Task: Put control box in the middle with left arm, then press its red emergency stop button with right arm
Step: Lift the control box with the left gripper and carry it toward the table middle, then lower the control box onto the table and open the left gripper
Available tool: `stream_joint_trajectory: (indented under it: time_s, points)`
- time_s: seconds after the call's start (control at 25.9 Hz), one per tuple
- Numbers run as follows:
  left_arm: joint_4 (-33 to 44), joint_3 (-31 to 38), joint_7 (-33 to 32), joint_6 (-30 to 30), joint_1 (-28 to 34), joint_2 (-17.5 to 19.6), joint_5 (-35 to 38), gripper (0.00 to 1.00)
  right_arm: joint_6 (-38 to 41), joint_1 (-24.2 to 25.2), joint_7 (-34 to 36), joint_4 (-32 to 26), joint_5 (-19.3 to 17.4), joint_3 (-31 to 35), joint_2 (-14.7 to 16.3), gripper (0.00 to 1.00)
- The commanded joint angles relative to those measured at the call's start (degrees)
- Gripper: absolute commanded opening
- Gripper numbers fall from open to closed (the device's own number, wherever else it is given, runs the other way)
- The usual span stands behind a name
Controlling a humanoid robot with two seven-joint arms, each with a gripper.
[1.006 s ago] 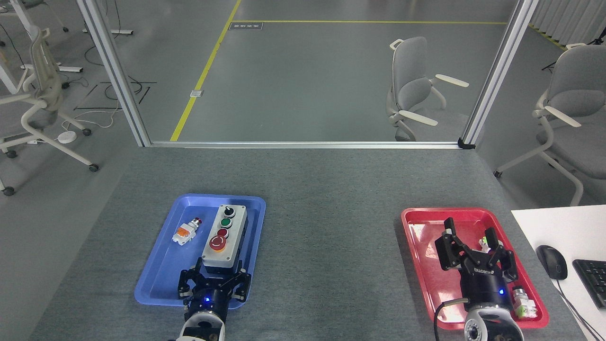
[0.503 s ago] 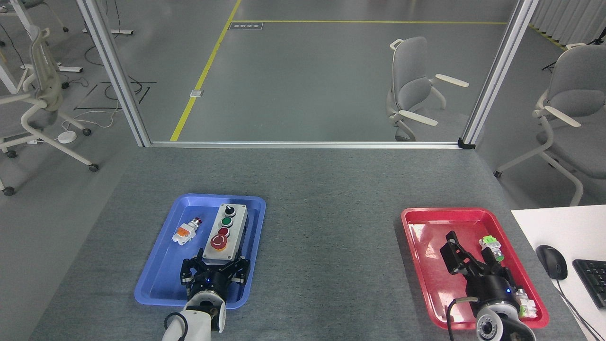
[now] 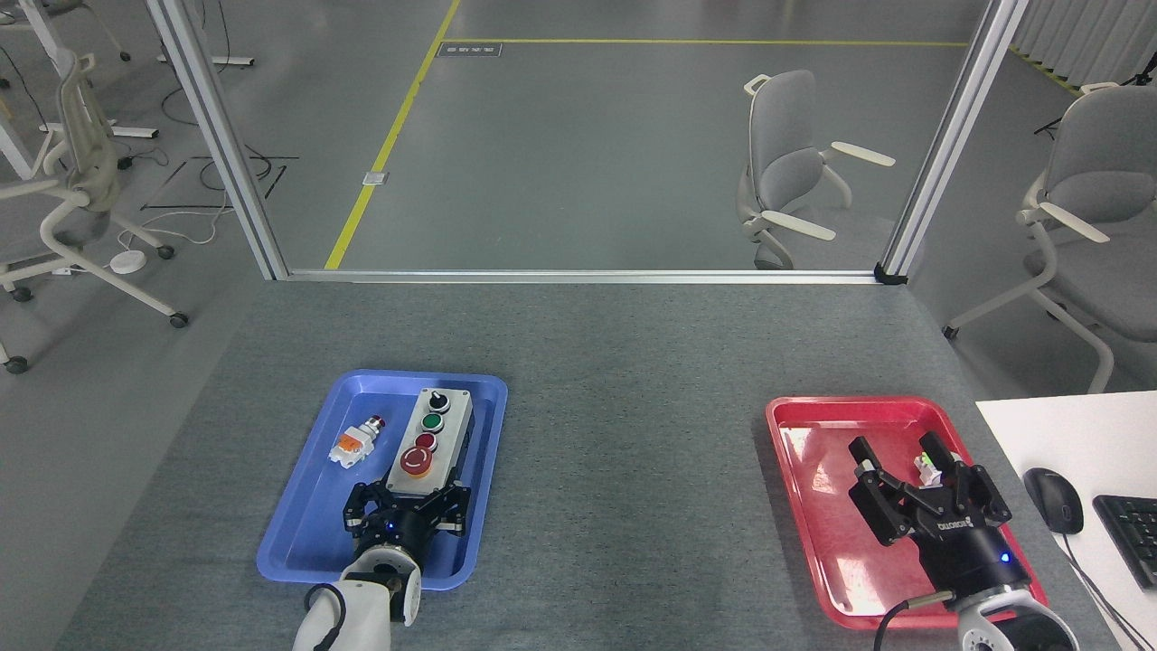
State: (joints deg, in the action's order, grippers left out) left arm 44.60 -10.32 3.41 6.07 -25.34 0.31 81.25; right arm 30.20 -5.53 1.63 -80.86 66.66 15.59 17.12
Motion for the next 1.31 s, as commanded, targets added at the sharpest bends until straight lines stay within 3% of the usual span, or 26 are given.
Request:
stream_joint_trajectory:
  time_s: [0.0,0.12,0.27,0.35,0.46,0.66,0.89,1.28]
  points:
    - [4.5,0.0,0.7,-1.1,1.1,0.7,-0.7,0.00,-1.4,0.0,4.7,0.0,4.9,0.1,-0.2,0.99]
    - [15.1,0.2,0.7,-2.0,5.6,2.8,-3.7,0.00,-1.5,0.2,4.7,0.1,6.6,0.0,-0.2,0.99]
    - [26.2,-0.1,0.7,-2.6,9.8,2.8,-7.0,0.00,-0.7,0.2,4.6,0.1,5.9,0.1,-0.3,0.99]
    - [29.1,-0.6,0.7,-2.6,10.8,2.1,-7.0,0.00,-1.0,0.1,4.4,-0.1,5.9,0.1,-0.1,0.99]
    - [30.7,-3.7,0.7,-1.9,10.8,-1.9,-6.6,0.00,-0.5,-0.3,4.4,0.0,5.8,0.1,0.3,0.99]
    - [27.8,-9.0,0.5,0.7,10.8,-8.0,-6.1,0.00,-0.4,-0.7,4.4,0.0,5.9,-0.1,0.1,0.99]
    - [18.2,-22.6,0.7,8.4,7.9,-8.1,-5.8,0.00,-0.9,-0.7,4.6,0.0,5.8,-0.1,0.0,0.99]
    - [9.1,-32.4,0.0,8.8,1.8,-8.4,-6.5,0.00,-0.2,-0.7,4.8,0.1,5.9,-0.3,0.2,0.99]
